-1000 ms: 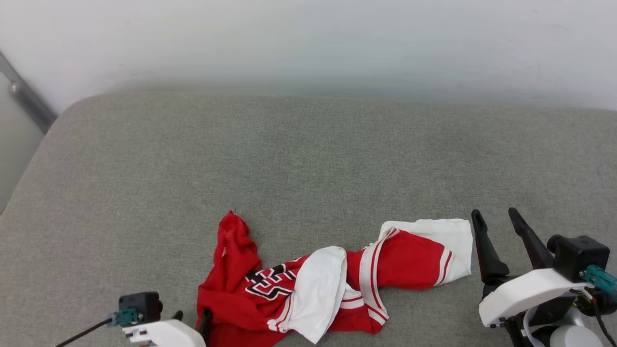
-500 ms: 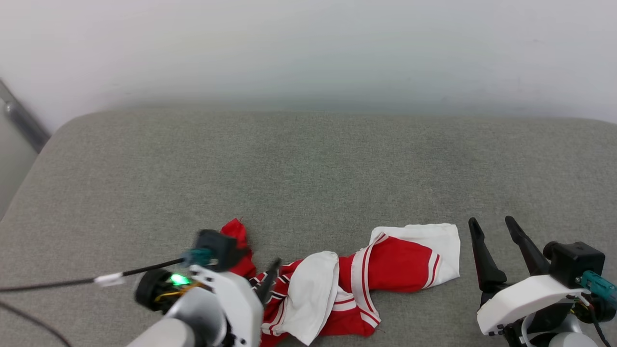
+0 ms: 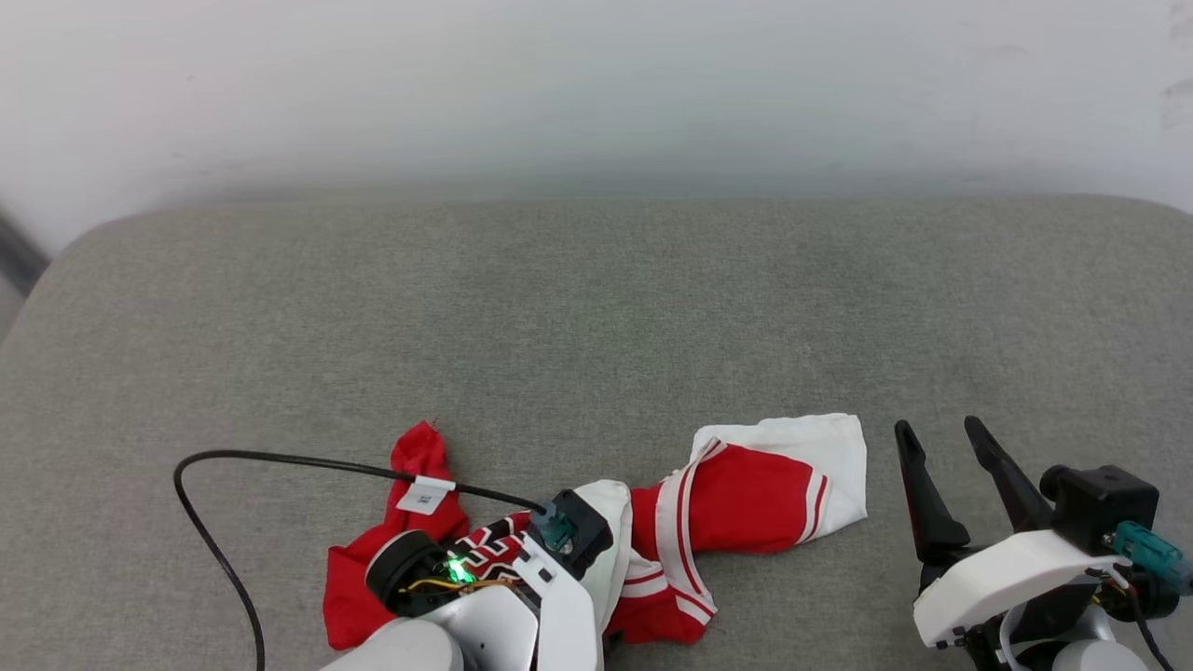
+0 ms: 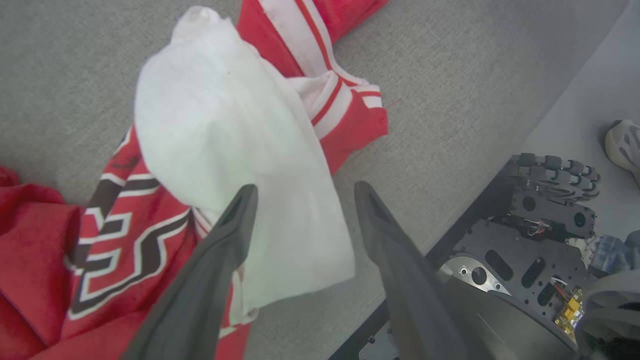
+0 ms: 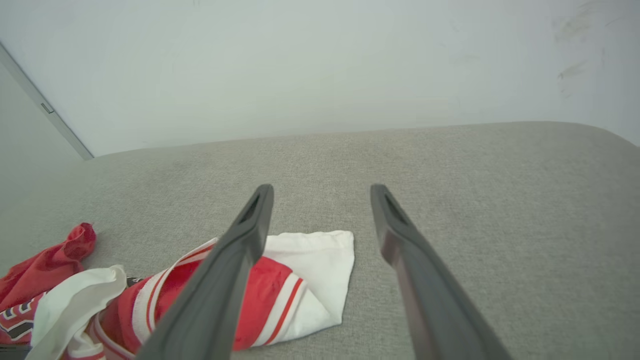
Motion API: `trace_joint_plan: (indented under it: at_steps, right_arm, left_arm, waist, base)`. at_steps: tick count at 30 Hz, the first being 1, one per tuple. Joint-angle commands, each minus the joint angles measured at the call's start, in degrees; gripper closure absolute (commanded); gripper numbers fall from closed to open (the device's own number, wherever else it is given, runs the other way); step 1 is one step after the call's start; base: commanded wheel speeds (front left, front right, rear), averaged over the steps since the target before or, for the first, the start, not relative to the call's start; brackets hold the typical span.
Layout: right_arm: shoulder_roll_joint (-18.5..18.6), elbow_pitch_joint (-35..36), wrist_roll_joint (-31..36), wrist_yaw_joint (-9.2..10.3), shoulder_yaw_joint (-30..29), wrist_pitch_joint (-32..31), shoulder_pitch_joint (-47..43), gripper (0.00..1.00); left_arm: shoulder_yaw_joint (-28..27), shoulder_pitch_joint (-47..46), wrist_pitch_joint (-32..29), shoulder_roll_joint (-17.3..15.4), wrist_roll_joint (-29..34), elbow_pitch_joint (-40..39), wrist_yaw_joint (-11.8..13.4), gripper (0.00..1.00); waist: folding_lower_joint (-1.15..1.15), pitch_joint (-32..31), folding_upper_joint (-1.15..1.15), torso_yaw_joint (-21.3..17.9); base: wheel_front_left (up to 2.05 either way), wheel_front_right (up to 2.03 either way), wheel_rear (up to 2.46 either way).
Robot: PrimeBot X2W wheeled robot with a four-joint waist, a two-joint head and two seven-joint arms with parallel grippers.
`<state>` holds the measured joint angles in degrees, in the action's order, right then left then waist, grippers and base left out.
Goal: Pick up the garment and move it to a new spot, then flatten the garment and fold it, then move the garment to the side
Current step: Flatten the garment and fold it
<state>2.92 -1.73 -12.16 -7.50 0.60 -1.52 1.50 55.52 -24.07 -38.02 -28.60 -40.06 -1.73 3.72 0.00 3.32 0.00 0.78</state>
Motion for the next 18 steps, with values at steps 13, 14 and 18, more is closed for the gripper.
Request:
trace_joint_plan:
  at_steps: [13,14,18]
  right_arm:
    - [-0.02,-1.56,-1.00,0.02,-0.16,1.22,1.49,0.00]
    - [-0.03,-1.67,-1.02,0.02,-0.11,1.29,1.60,0.00]
    - [-0.03,-1.80,-0.98,0.02,0.01,1.45,2.16,0.00]
  left_arm:
    - [-2.89,-5.47,0.12,-4.33,2.73,0.57,1.42,1.00]
    - [-3.97,-6.25,1.32,-4.46,3.03,0.38,1.74,1.00]
    - [-8.85,-8.41,6.63,-4.37,3.01,0.94,4.21,1.00]
  waist:
    - [0.00,1.14,0.00,-0.74]
    - [0.00,1.20,0.00,-0.70]
    - [0.00,1.70,0.00,-0.61]
  base:
    - [0.00,0.00,0.00]
    - [0.00,0.00,0.00]
    - [0.00,0.00,0.00]
